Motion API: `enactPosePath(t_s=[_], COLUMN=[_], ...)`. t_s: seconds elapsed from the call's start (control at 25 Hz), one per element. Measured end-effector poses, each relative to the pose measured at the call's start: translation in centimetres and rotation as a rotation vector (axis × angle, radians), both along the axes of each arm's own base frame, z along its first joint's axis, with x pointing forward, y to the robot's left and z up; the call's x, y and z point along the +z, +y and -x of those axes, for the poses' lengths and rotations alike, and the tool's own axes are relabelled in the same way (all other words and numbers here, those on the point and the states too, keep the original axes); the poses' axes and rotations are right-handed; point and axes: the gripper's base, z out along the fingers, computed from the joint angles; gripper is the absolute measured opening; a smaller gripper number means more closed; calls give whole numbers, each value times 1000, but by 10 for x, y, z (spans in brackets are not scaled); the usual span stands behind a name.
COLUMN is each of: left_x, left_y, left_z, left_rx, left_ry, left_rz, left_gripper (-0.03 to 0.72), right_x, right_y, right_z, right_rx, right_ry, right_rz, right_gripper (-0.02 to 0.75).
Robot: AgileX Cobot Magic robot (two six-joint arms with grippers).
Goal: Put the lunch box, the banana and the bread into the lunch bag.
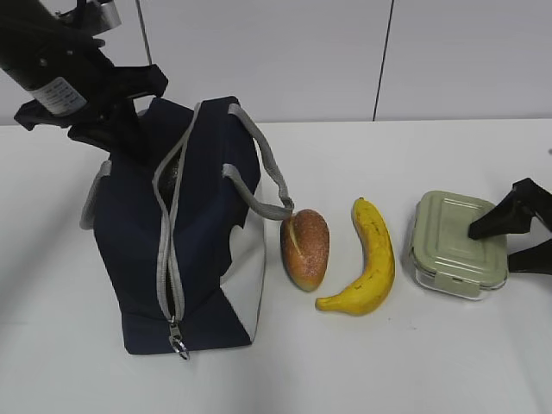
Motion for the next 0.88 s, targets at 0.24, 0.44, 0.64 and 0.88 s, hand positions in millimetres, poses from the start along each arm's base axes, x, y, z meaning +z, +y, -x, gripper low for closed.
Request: enactPosePath(t_s=[0.24, 0.44, 0.64, 0.88], left_x=[0, 0, 0, 0], left_y=[0, 0, 0, 0], left_z=[0, 0, 0, 0], left_rx=[0, 0, 0, 0], left_ry=[0, 0, 0, 0], left_rz=[0, 0, 0, 0], left_gripper=[-3, -3, -3, -3], right_x=[-9, -16, -17, -15], right_y=[3, 5, 6, 9], right_z=[-4, -6, -6, -5], right_rx=[15, 9, 13, 30], right_ry=[-29, -17, -20, -16], right_rz=[-62, -118, -137, -181], right_gripper=[575, 573, 529, 391])
